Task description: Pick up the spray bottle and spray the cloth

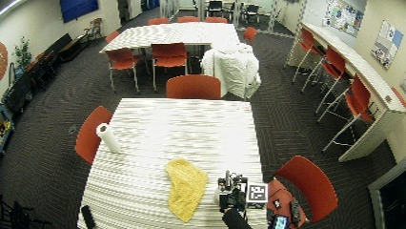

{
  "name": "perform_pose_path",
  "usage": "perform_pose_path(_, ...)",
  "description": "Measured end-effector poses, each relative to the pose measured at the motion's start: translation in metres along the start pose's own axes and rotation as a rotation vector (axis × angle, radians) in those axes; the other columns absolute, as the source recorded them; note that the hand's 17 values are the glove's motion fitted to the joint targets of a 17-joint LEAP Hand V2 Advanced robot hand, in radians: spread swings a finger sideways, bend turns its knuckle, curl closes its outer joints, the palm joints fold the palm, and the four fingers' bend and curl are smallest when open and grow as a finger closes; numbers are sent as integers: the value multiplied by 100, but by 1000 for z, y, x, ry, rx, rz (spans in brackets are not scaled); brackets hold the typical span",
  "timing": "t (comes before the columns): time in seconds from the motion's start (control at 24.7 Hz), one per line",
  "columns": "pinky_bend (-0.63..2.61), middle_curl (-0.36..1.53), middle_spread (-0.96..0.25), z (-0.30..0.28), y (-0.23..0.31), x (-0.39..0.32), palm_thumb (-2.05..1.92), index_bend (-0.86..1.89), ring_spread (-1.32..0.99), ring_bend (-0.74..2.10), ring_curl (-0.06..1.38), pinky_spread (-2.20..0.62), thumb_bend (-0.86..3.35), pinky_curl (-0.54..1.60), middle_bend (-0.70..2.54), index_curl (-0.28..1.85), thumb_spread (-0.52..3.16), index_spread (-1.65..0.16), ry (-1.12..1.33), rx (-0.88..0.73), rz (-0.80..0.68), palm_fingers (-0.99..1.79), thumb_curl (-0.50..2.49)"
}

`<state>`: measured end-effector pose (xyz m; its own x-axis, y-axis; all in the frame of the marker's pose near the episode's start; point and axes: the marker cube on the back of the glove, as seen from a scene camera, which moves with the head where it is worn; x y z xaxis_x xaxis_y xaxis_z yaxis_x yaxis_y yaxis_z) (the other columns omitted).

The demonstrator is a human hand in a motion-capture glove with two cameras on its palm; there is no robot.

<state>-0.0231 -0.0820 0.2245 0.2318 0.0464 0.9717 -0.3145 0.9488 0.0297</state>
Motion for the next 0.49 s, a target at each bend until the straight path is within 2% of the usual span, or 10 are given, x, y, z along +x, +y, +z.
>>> perform_pose_path(0.2,10,53,-2,-4,-6,-23,117,54,-5,50,42,11,11,18,57,50,122,-13,-9,-11,4,85,60)
perform_pose_path(0.49,12,53,-2,-14,1,-110,119,51,-5,51,44,12,11,19,55,51,123,-13,10,-33,-44,88,62)
